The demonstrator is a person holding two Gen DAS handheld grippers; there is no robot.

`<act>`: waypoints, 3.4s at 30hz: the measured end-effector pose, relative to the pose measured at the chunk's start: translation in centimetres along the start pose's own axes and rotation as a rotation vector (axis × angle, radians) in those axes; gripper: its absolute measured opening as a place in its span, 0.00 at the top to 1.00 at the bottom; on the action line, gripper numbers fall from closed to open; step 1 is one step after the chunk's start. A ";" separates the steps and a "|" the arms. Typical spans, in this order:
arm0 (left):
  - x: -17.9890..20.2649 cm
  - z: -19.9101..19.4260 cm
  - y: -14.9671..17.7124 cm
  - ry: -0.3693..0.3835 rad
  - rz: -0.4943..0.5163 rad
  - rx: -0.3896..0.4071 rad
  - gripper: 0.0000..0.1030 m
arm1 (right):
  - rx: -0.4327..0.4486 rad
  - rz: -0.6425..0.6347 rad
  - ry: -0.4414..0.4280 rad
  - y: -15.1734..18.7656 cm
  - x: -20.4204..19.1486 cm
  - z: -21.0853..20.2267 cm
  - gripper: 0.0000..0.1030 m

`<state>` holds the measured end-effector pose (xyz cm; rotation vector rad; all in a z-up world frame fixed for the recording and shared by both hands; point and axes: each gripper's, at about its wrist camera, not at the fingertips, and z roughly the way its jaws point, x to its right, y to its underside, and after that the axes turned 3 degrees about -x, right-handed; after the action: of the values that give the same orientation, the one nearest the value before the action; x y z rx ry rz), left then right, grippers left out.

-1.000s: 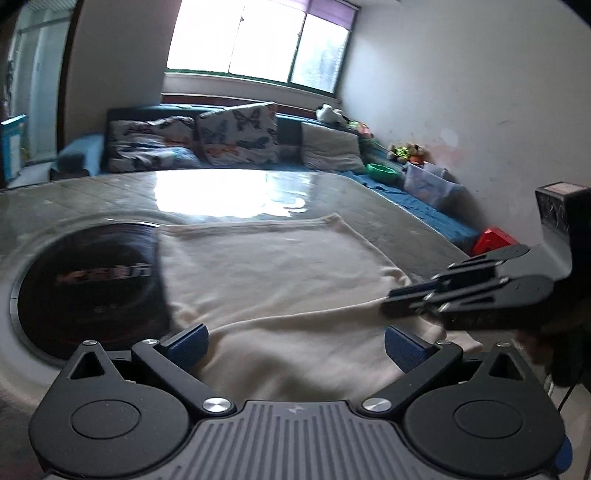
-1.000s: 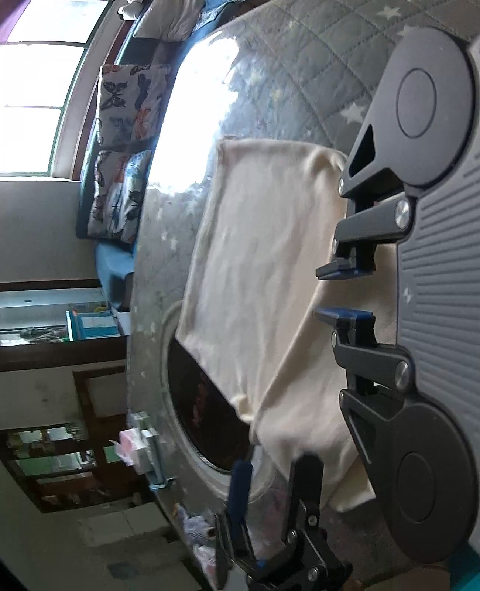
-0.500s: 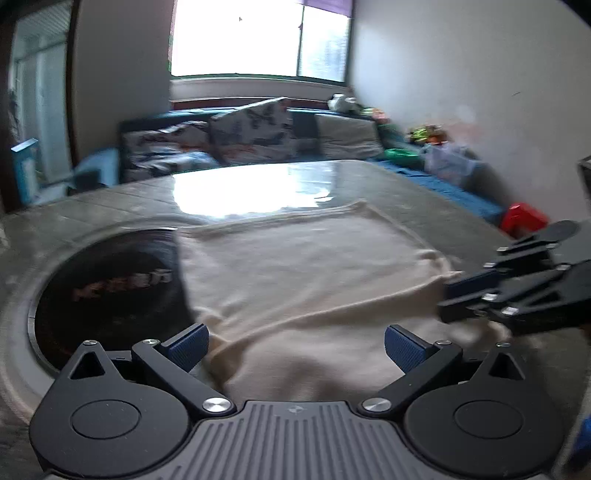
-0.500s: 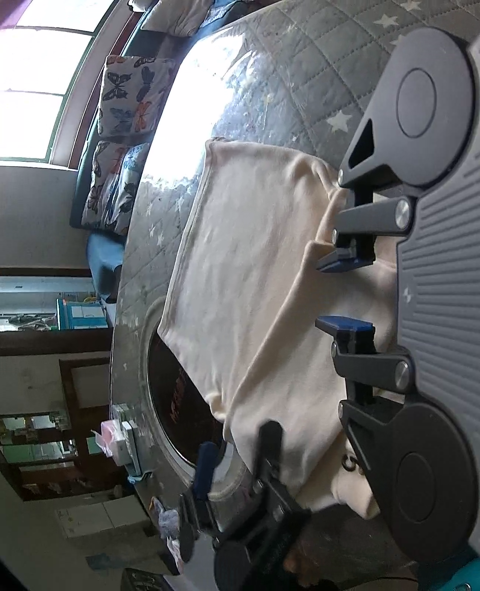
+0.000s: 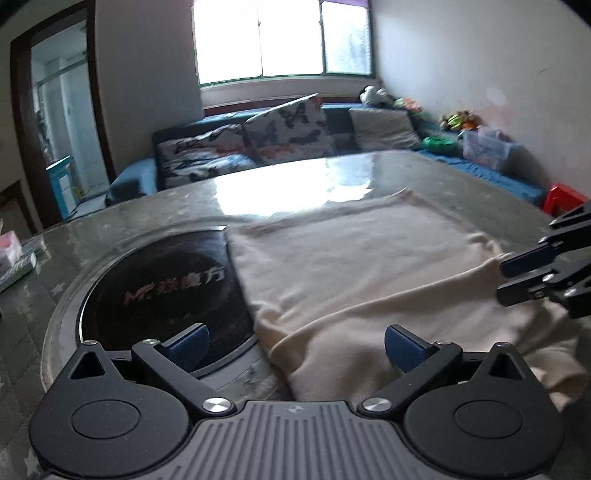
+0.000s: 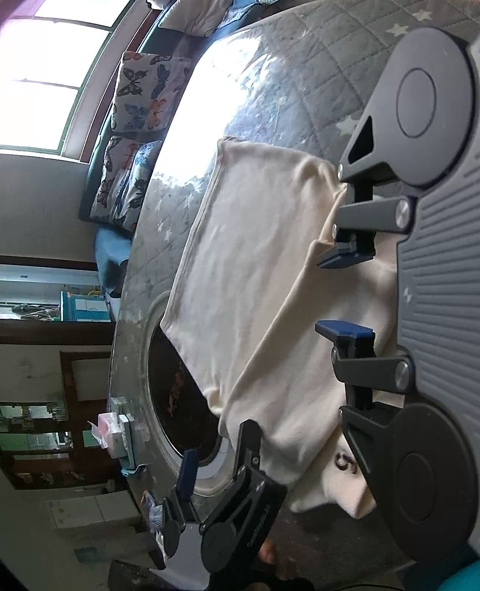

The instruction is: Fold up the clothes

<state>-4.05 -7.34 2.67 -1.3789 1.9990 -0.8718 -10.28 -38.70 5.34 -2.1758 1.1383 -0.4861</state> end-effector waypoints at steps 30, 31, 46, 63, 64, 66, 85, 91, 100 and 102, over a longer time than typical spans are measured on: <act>8.5 -7.1 6.7 0.312 0.556 0.120 0.25 | -0.021 -0.093 0.037 4.1 -0.9 -5.8 0.22; 8.5 -7.0 6.6 0.318 0.553 0.117 0.32 | -0.015 -0.109 0.038 4.3 -1.0 -6.1 0.16; 6.1 -6.3 2.4 0.372 0.377 0.128 0.89 | 0.035 -0.341 -0.029 4.9 -4.2 -5.0 0.10; 5.0 -7.1 4.0 0.328 0.399 0.118 0.48 | 0.012 -0.215 -0.122 1.7 -2.6 -1.9 0.88; 5.2 -7.1 4.4 0.315 0.411 0.112 0.48 | 0.014 -0.201 -0.127 1.6 -2.5 -1.9 0.90; 5.4 -6.8 5.0 0.291 0.440 0.106 0.48 | 0.016 -0.187 -0.131 1.6 -2.4 -2.0 0.91; 4.9 -14.4 7.2 0.404 0.449 0.102 0.95 | 0.091 -0.217 -0.220 3.3 -5.5 -10.3 0.94; 4.5 -15.2 6.1 0.424 0.433 0.117 0.95 | 0.061 -0.173 -0.253 2.7 -5.2 -11.9 0.94; 2.8 -8.6 -1.2 0.333 0.401 0.163 0.95 | 0.059 -0.157 -0.184 -3.9 -0.7 -8.8 0.94; 2.3 -6.2 -2.5 0.307 0.384 0.145 0.95 | 0.045 -0.176 -0.162 -5.8 0.1 -7.1 0.94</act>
<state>-7.92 -8.96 8.34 -0.7778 2.2734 -1.0667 -10.83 -38.86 14.49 -2.2413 0.8465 -0.3976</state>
